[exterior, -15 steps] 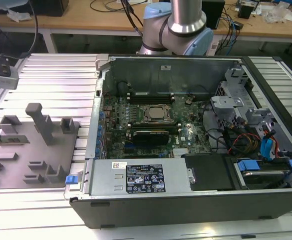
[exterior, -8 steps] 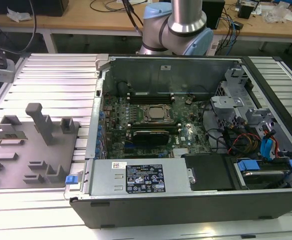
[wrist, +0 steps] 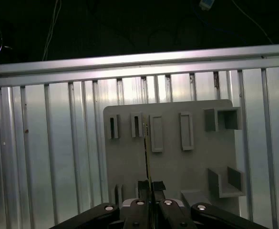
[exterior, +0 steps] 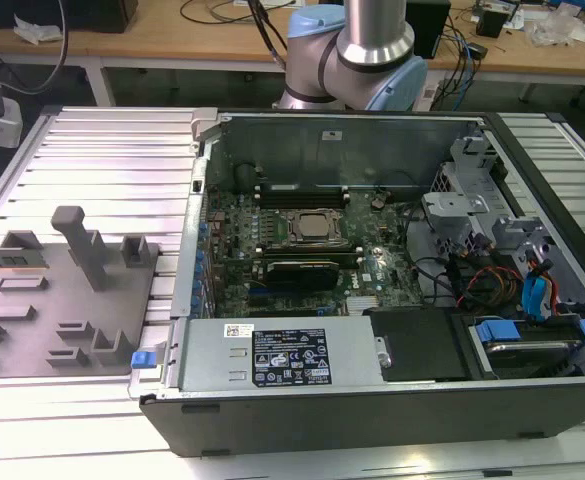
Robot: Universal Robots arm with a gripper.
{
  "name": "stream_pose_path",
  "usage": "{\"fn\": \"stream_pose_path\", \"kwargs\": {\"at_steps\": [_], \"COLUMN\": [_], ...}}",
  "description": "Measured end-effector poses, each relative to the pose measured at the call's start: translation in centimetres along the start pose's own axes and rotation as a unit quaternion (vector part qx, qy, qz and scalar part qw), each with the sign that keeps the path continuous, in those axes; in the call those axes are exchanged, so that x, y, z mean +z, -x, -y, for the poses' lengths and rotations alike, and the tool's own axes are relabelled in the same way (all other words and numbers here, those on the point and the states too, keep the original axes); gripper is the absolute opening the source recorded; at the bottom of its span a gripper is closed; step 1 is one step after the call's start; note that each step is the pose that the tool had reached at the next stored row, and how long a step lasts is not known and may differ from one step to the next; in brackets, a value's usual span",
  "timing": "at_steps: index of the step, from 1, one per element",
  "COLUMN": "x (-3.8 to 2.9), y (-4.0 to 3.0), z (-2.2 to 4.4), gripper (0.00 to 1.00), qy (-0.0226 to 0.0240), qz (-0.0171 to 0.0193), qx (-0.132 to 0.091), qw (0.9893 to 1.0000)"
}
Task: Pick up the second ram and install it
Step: 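Pick up the second ram and move it above second insertion slot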
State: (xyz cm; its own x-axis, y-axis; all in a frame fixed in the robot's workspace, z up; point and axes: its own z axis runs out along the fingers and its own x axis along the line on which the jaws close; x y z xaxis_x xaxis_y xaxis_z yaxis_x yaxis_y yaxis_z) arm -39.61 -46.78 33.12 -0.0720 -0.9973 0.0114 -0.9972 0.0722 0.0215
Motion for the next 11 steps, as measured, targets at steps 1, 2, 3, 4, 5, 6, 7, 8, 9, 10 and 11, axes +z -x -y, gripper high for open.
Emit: {"fn": "stream_pose_path", "kwargs": {"at_steps": [1, 2, 3, 4, 5, 6, 7, 8, 9, 10, 11], "x": [-0.15, -0.3, -0.59, -0.85, -1.08, -1.25, -1.39, -1.62, -1.93, -2.23, -2.45], "y": [0.01, 0.02, 0.05, 0.07, 0.1, 0.12, 0.13, 0.16, 0.21, 0.27, 0.32], "z": [0.0, -0.01, -0.02, -0.02, -0.03, -0.04, -0.04, -0.04, -0.06, -0.07, -0.08], "gripper": [0.14, 0.14, 0.14, 0.14, 0.14, 0.14, 0.14, 0.14, 0.14, 0.14, 0.14], "qy": [0.0, 0.0, 0.0, -0.0001, 0.0, -0.0001, 0.0, -0.0001, -0.0001, -0.0001, -0.0001], "qz": [-0.0001, -0.0002, -0.0003, -0.0004, -0.0006, -0.0006, -0.0007, -0.0007, -0.0008, -0.0008, -0.0009], "qx": [0.0, 0.0, 0.0, 0.0, 0.0, 0.0, 0.0, 0.0, 0.0, 0.0, 0.0], "qw": [1.0, 1.0, 1.0, 1.0, 1.0, 1.0, 1.0, 1.0, 1.0, 1.0, 1.0]}}
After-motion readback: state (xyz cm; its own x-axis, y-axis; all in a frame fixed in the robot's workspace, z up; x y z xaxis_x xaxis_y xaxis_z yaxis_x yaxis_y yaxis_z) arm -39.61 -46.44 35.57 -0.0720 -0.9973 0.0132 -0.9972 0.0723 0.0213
